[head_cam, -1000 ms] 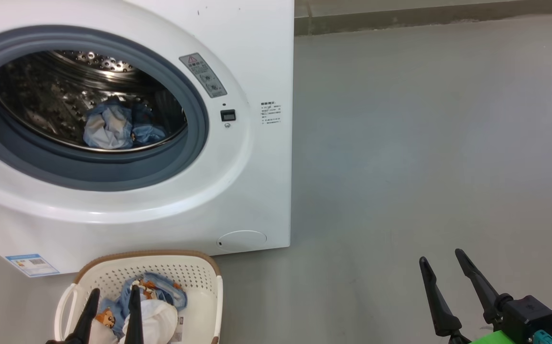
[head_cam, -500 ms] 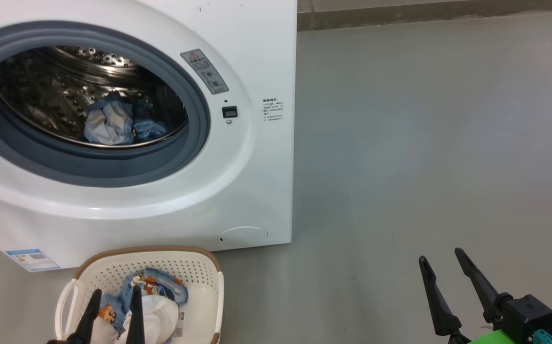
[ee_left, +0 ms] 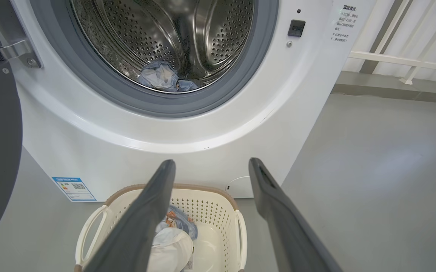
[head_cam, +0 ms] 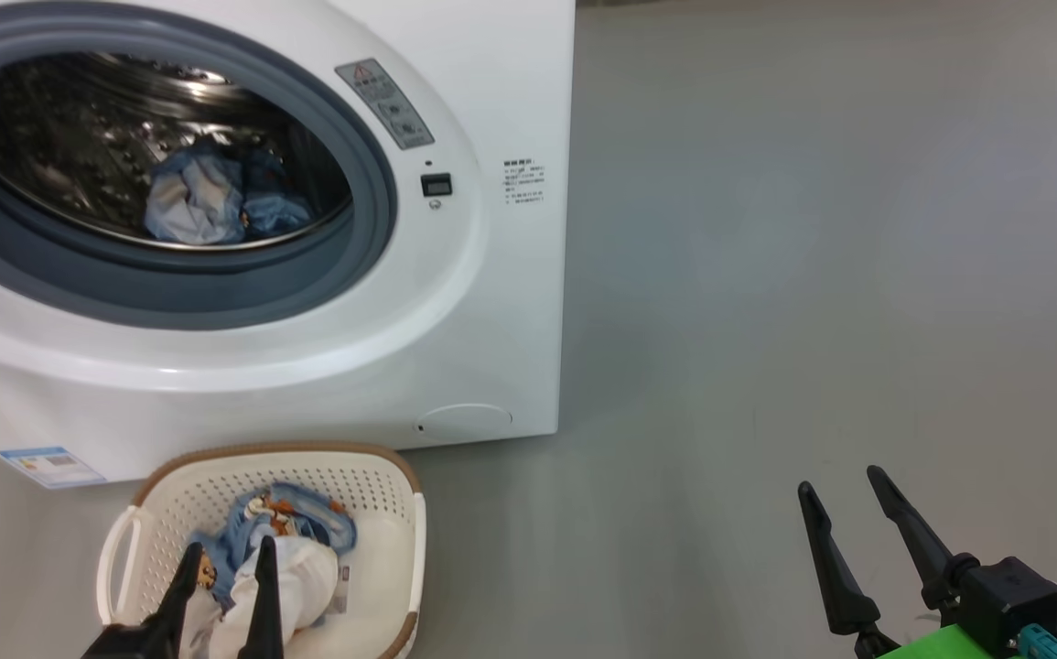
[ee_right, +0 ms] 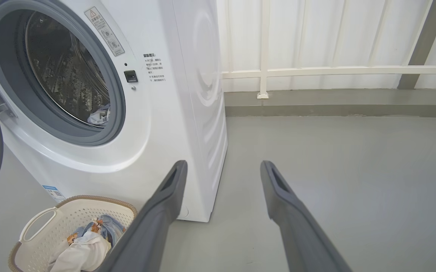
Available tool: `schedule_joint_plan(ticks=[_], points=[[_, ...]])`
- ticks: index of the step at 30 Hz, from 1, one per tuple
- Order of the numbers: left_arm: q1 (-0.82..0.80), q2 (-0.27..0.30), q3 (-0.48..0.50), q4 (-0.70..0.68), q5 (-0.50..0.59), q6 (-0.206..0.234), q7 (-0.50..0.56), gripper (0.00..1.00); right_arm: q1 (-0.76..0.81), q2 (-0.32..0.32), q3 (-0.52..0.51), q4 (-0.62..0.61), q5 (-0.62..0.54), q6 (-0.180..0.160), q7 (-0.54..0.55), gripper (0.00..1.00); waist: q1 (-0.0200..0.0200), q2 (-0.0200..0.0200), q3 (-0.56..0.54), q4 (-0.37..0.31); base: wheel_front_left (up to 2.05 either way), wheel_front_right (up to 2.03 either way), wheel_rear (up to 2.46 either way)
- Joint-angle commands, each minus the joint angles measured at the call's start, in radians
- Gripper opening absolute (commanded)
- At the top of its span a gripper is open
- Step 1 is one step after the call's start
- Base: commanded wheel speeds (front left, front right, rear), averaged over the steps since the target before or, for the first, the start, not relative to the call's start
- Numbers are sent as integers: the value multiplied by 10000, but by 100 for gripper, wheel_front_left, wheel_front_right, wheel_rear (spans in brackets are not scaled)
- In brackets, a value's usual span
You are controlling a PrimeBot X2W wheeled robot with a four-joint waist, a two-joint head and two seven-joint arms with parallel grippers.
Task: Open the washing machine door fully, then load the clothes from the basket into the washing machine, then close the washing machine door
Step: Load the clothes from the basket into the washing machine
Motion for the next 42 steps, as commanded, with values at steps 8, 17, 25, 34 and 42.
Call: schedule_joint_plan(ticks=[8,17,25,34,42], points=[[-1479,-234,189,1718,-369,-679,-25,100,-738,-180,348,-290,88,62,-227,100,0,0,1119,-52,0,0,0],[-3266,-744,-119,4342,-499,-1480,21,100,-1496,-357,542,-347,208,62,-411,100,0,0,2606,-161,0,0,0],[-4897,-967,-248,6776,-464,-1983,8,100,-2267,-475,646,-321,332,62,-581,100,0,0,3995,-348,0,0,0],[-6749,-735,-521,8934,-110,-2197,348,100,-3041,-463,894,-243,454,62,-701,100,0,0,5412,-616,0,0,0],[-8047,-182,-537,10629,-49,-2242,780,100,-3963,-337,1287,-239,676,62,-747,100,0,0,6631,-1350,0,0,0]])
